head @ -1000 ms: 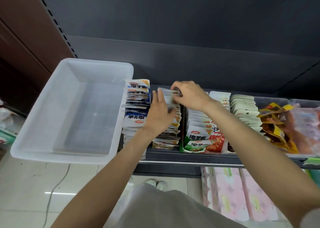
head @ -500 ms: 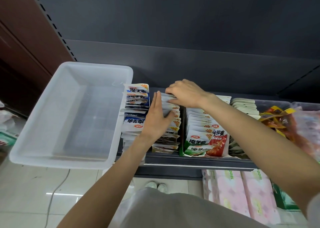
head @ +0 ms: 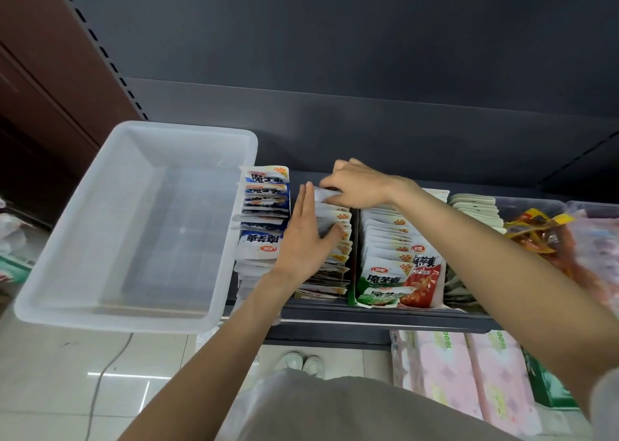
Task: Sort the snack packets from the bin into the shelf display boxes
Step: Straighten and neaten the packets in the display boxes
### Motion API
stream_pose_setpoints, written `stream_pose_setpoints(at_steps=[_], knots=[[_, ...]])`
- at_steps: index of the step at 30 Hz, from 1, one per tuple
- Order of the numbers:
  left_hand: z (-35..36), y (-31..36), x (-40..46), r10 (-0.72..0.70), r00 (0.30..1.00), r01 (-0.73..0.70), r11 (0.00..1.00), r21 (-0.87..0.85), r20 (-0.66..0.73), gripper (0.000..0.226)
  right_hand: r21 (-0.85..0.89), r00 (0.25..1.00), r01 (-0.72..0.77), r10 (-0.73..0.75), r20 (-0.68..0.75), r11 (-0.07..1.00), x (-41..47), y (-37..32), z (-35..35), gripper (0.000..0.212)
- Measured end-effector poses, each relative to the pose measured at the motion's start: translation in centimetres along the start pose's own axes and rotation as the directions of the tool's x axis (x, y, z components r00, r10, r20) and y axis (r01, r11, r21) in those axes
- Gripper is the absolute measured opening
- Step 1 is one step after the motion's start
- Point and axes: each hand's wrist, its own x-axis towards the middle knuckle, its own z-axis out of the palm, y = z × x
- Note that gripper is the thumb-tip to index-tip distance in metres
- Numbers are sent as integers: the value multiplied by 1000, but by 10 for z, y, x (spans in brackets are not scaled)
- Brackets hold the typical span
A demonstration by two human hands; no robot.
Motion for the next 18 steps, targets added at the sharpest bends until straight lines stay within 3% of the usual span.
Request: stream_pose_setpoints(at_steps=[7, 9, 11, 13, 14, 16, 18], knots=[[-5, -2, 0, -14, 999, 16, 999, -52, 32, 83, 183, 991, -111, 94, 97, 977, 2, -2, -10, 28], [-6, -2, 0, -9, 999, 13, 995, -99, 41, 81, 259, 988, -155, 157, 15, 953, -6, -6, -10, 31], [-7, -1, -1, -18, 999, 24, 985, -168, 37, 77, 410, 939, -193, 289, -187, 892, -21, -12, -6, 34], [-7, 2, -4, -68, 997, 76, 956, -284, 39, 71, 621, 800, -131, 453, -394, 773, -44, -25, -1, 31], [-7, 2, -6, -106, 993, 114, 929, -352, 41, 67, 741, 734, -66, 536, -418, 669, -56, -34, 3, 32], [-8, 5, -8, -181, 982, 185, 862, -473, 54, 60, 921, 692, 42, 654, -306, 387, -71, -58, 13, 39], [-9, 8, -7, -222, 973, 218, 800, -559, 62, 54, 983, 715, 51, 681, -159, 176, -71, -80, 27, 48]])
